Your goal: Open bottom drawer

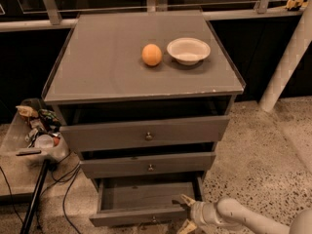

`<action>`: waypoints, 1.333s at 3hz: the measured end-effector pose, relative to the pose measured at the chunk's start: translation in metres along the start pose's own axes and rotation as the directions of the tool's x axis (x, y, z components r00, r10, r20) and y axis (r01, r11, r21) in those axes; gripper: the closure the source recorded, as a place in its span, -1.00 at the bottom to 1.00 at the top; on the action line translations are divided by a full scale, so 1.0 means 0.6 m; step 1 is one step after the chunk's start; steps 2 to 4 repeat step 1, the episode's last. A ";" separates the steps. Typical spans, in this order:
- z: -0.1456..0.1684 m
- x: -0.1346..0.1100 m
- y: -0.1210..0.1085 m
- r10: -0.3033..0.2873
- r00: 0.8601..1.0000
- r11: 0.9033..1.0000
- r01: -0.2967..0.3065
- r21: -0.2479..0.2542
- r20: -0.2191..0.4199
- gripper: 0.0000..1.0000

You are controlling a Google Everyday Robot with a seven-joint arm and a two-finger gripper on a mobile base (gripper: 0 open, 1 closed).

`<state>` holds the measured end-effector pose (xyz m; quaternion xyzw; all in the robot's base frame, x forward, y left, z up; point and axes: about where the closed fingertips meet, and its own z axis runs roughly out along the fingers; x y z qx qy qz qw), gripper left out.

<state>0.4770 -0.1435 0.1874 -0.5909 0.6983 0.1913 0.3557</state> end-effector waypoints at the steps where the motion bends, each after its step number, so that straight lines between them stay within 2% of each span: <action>1: 0.000 0.000 0.000 0.000 1.000 1.000 0.000 0.000 0.000 -1.00; 4: 0.000 0.000 0.000 0.000 1.000 1.000 0.000 0.000 0.000 -1.00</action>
Offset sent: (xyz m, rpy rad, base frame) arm 0.0000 0.0000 0.0000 0.0000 0.0000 0.0000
